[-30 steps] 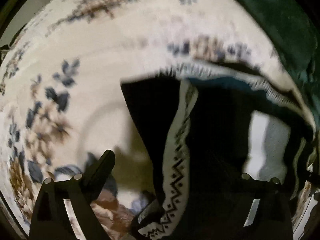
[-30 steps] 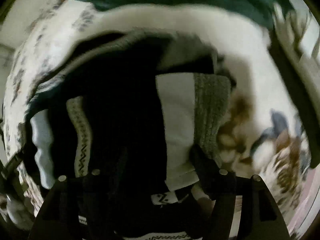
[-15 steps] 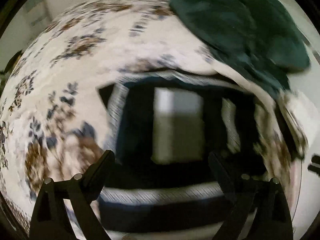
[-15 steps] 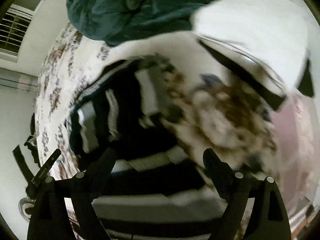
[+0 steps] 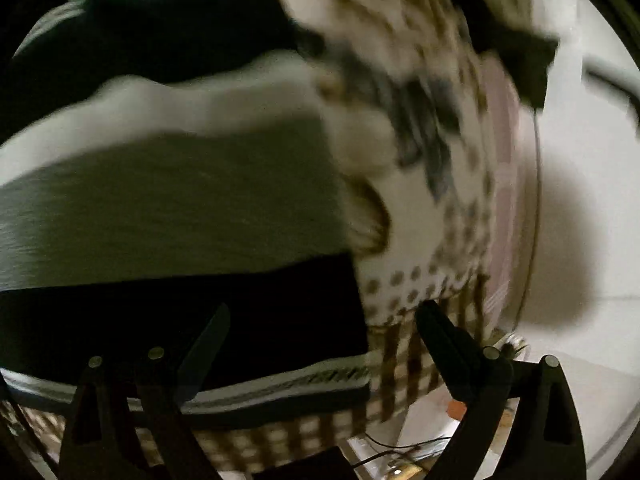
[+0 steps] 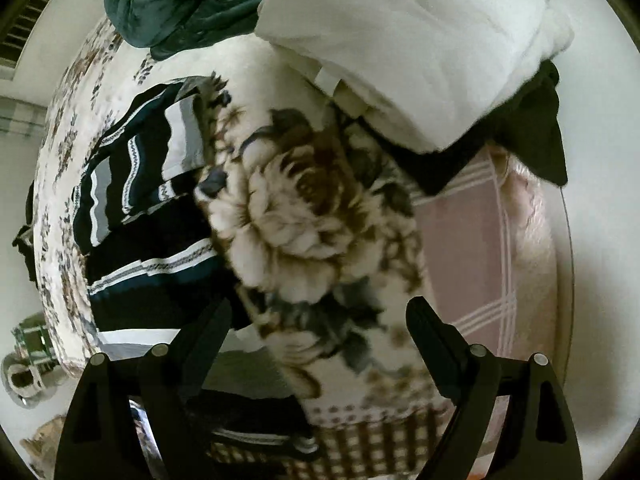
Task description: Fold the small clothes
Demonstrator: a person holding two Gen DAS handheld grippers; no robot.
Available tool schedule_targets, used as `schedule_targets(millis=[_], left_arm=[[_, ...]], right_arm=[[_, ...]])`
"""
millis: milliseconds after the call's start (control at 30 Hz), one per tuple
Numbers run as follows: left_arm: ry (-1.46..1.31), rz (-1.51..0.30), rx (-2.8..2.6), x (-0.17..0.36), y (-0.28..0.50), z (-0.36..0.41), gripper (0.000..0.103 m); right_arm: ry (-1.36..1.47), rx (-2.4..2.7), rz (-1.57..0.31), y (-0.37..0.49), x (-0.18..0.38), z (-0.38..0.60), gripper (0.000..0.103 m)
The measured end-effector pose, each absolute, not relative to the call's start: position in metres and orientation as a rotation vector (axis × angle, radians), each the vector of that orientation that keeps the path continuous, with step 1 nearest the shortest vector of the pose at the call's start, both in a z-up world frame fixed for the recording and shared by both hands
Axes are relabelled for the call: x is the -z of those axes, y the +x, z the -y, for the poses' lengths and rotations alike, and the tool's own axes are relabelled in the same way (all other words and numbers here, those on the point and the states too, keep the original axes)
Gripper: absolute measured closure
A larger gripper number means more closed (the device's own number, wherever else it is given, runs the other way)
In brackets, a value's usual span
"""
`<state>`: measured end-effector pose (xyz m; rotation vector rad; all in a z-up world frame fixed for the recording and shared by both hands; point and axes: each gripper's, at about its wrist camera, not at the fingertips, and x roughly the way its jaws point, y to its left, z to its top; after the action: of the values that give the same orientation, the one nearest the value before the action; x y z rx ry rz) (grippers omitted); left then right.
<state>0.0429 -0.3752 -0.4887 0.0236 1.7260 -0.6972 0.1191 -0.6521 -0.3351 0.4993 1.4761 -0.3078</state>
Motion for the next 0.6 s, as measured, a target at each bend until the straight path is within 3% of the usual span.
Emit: schedule_targets(millis=[67,100,133,167,233,267,600], left_arm=[[0.121,-1.693,0.670,0.502,0.035,0.392,0.009],[0.142,-1.667,0.657,0.505,0.034,0.395,0.019],[0.164,-1.634,0.637,0.505,0.034,0.396,0.037],[0.173,-1.610,0.624,0.503,0.035,0.395,0.046],[0.160,-1.567,0.615,0.497,0.039,0.387,0.089],[0.150,-1.554,0.609,0.494,0.042,0.381,0.094],[-0.038,-1.536,0.626,0.460,0.058,0.329,0.096]], right_arm=[[0.489,0.294,-1.478,0.129,0.339,0.659,0.013],[0.481,0.284,-1.480,0.136,0.343,0.661,0.013],[0.475,0.272,-1.483,0.142,0.346,0.662,0.013],[0.475,0.261,-1.483,0.148,0.348,0.661,0.013],[0.490,0.225,-1.481,0.164,0.353,0.658,0.013],[0.503,0.200,-1.480,0.175,0.357,0.655,0.013],[0.681,0.094,-1.413,0.331,0.409,0.650,0.013]])
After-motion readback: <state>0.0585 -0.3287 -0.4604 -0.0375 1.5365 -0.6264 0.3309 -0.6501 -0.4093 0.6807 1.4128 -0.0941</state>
